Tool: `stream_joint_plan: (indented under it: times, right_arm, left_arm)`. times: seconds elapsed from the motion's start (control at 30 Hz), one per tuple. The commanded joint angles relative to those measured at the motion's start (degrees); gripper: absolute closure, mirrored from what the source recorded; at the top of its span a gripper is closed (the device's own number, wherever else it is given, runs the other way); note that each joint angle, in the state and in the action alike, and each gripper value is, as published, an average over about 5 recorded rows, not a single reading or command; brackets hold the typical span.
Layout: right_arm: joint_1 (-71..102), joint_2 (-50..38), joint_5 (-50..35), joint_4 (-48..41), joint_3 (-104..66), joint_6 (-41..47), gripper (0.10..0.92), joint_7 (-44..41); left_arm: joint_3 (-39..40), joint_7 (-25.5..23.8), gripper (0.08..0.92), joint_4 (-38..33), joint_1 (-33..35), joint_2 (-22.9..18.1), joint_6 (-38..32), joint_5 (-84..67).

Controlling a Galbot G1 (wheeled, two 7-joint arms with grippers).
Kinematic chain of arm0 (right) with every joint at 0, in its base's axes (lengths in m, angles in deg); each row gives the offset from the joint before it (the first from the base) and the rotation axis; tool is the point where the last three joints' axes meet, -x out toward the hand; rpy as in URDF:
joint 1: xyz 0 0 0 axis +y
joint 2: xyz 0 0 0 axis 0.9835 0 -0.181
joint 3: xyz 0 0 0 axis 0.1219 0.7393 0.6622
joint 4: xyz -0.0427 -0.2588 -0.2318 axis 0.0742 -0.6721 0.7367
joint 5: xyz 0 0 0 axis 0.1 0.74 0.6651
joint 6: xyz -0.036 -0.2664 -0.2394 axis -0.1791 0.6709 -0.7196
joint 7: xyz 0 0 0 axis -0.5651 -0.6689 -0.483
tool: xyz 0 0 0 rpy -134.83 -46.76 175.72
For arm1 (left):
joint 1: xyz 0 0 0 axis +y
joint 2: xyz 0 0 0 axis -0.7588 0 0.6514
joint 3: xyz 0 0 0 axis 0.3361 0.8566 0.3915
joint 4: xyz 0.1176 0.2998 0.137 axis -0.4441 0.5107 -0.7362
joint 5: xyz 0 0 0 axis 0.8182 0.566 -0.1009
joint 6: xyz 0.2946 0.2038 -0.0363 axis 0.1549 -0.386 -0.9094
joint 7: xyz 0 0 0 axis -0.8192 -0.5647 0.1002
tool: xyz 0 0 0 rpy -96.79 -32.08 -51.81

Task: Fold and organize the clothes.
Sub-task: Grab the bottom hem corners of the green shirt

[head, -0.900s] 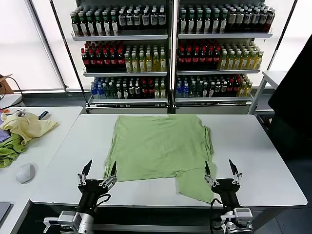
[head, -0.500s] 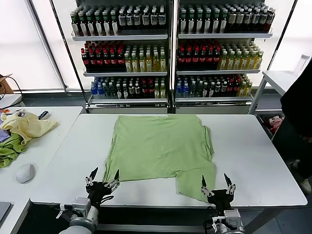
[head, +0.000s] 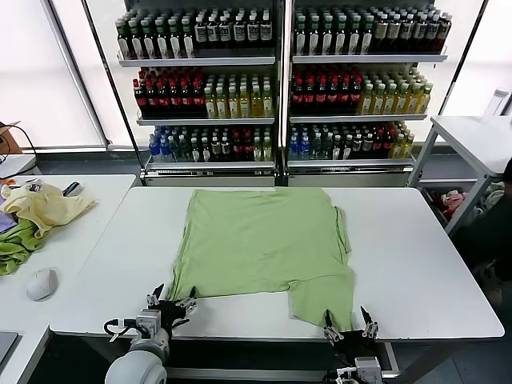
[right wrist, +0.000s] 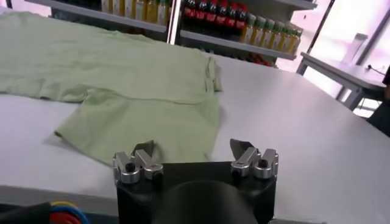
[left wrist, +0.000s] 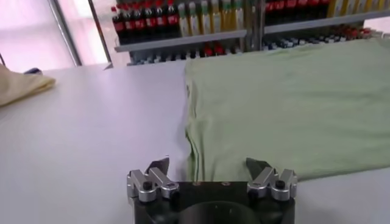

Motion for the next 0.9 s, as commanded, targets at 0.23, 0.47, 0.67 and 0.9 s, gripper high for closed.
stream_joint_plan:
  times: [0.23,0.47,0.67,0.9]
  right_arm:
    - [0.59,-0.17,-7.96,-0.91,1.41,1.76,0.438,1.21]
    - [0.0,-0.43,-13.28,-0.77,1.39,3.62,0.618,1.03]
    - [-0.14,-0.43,-15.1,0.02,0.91,2.82,0.744,0.57]
    - [-0.06,-1.54,-11.3,5.8,-0.48,-3.93,0.879,-3.68]
  left_arm:
    - [0.21,2.11,0.354,1.37,0.12,0.8,2.09,-9.15]
    - [0.04,0.84,0.553,-0.01,1.47,1.08,1.97,-11.4]
    - [-0.32,-0.37,0.727,-0.23,1.59,1.48,1.54,-13.45]
    - [-1.23,-1.72,0.885,-2.88,1.64,2.38,-6.09,-16.41]
